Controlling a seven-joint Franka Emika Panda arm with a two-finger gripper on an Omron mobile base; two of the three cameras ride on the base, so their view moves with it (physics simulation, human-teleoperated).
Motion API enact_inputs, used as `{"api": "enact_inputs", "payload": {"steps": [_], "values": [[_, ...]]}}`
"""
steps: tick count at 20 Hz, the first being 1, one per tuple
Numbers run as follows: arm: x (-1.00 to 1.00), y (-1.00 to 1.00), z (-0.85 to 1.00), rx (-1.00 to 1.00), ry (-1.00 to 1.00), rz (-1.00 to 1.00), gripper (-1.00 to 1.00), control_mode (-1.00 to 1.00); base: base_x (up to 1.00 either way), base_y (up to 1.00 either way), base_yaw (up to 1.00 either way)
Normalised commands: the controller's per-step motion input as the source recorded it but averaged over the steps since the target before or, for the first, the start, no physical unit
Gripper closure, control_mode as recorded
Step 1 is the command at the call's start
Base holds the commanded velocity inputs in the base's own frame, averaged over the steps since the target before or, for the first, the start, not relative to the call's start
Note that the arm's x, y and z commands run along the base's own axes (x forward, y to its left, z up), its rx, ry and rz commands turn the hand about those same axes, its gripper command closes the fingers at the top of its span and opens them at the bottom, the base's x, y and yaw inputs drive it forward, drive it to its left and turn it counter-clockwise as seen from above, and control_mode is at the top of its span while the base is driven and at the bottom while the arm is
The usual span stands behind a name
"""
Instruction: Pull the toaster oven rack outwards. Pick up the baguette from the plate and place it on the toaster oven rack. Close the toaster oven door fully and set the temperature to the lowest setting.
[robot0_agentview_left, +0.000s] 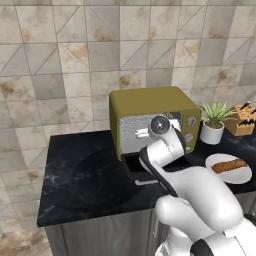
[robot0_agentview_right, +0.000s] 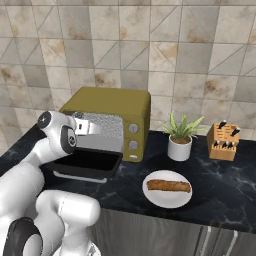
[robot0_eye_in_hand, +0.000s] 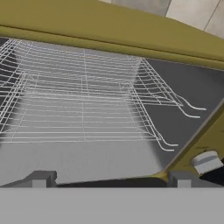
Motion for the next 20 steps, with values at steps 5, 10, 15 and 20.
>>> {"api": "enact_inputs", "payload": {"steps": [5,10,15,20], "values": [[0.17,0.00,-0.07,0.02,0.00,-0.04,-1.00,-1.00,0.00,0.00,0.00],[0.13,0.04,-0.10,0.01,0.00,-0.04,-1.00,-1.00,0.00,0.00,0.00],[0.12,0.01,-0.10,0.00,0.00,-0.03,-1.00,-1.00,0.00,0.00,0.00],[0.08,0.00,-0.14,0.00,0.00,-0.01,-1.00,-1.00,0.00,0.00,0.00]]}}
